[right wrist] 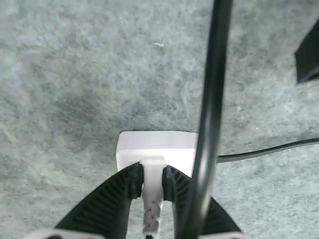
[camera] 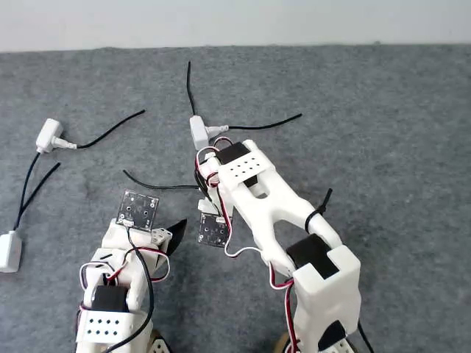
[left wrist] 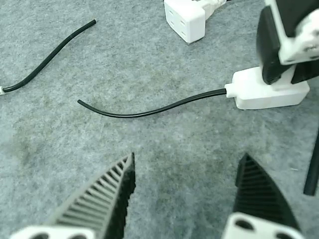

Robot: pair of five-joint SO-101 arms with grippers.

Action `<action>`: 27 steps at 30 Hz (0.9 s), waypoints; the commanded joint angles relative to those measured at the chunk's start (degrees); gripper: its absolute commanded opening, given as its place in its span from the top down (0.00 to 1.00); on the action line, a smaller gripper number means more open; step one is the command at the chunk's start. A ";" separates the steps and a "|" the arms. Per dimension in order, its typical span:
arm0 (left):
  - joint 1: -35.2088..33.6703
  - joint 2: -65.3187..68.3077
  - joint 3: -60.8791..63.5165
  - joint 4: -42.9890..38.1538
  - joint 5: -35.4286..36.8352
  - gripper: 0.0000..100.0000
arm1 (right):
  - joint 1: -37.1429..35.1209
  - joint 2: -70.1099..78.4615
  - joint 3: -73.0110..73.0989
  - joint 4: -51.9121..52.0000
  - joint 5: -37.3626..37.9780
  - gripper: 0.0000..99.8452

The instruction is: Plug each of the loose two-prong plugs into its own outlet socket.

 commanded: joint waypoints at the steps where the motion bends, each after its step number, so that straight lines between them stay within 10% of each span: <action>1: -0.35 -0.09 -0.57 0.35 -0.26 0.68 | -1.89 5.93 0.79 -3.38 2.20 0.99; 27: -0.35 -0.09 -0.57 0.35 -0.26 0.68 | -1.63 6.55 1.05 -4.44 2.20 0.99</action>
